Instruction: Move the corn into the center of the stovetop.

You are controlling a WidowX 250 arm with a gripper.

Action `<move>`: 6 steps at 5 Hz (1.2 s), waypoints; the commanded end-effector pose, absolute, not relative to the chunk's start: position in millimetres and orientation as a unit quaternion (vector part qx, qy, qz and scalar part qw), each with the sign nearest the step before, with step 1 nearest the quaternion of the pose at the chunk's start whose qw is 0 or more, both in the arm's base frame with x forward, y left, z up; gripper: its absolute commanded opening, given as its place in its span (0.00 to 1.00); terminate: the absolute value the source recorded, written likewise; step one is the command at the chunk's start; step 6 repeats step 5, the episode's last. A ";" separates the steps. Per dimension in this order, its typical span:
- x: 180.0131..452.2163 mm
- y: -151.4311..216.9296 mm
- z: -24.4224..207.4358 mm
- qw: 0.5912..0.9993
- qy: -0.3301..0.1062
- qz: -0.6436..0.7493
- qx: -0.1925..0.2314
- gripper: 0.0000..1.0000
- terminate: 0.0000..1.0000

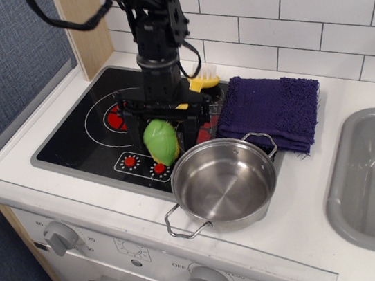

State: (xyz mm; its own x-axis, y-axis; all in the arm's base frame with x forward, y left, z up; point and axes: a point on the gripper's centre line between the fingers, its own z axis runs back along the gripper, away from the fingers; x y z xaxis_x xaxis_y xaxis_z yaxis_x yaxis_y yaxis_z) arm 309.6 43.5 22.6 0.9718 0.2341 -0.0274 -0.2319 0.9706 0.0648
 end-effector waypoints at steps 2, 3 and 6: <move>320.5 33.7 83.3 0.993 -0.072 0.088 0.028 1.00 0.00; 322.5 29.2 80.0 0.994 -0.071 0.065 0.050 1.00 0.00; 322.5 29.2 80.0 0.994 -0.071 0.065 0.050 1.00 1.00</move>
